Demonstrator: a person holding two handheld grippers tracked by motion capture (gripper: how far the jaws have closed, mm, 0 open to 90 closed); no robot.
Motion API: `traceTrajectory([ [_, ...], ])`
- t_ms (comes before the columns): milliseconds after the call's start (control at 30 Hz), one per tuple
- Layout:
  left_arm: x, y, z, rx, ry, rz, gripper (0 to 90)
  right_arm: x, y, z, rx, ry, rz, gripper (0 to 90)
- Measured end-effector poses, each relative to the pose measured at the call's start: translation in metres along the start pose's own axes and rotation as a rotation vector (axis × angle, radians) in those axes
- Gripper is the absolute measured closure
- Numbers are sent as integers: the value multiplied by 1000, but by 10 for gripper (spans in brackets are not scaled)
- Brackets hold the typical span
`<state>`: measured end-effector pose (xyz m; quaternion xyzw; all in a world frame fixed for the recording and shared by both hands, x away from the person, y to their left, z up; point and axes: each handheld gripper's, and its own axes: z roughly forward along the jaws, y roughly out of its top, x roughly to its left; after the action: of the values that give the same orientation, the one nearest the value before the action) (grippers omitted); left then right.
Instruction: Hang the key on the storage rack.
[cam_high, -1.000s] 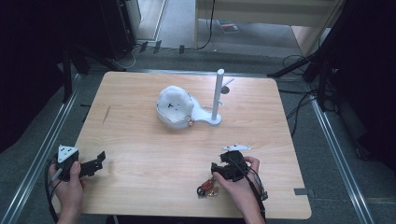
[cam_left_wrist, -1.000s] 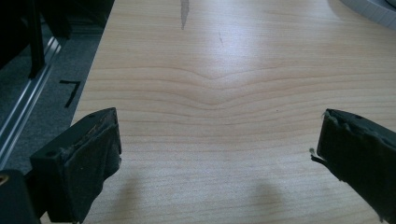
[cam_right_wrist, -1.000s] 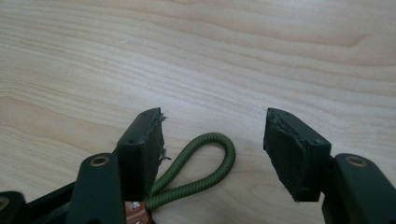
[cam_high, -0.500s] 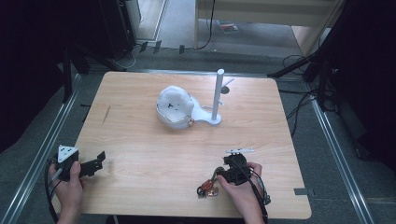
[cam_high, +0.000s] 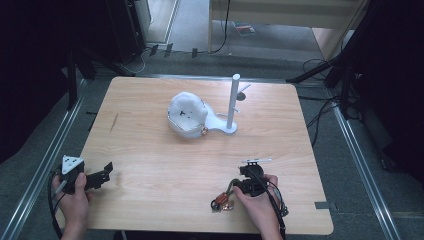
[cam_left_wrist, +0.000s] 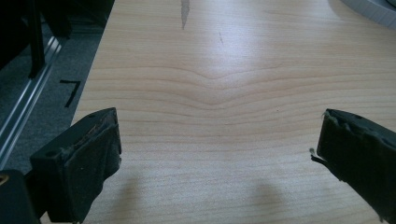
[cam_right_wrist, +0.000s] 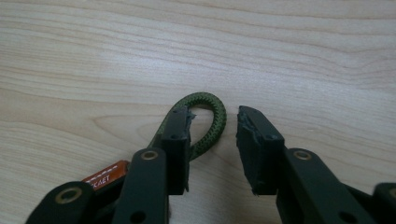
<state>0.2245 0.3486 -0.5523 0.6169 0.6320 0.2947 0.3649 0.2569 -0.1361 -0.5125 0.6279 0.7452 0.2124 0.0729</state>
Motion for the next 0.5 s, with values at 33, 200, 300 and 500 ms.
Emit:
traceTrajectory([
  [33, 0, 0, 0, 0, 0, 0, 3, 0, 0, 1, 0, 2, -2, 671],
  [200, 0, 0, 0, -1, 1, 0, 3, 3, 4, 7, -8, 2, 4, 767],
  [300, 0, 0, 0, 0, 2, 0, 3, 4, 7, 9, -14, -1, 5, 800],
  [500, 0, 0, 0, 0, 0, 0, 3, 8, 11, 12, -21, 0, -15, 837],
])
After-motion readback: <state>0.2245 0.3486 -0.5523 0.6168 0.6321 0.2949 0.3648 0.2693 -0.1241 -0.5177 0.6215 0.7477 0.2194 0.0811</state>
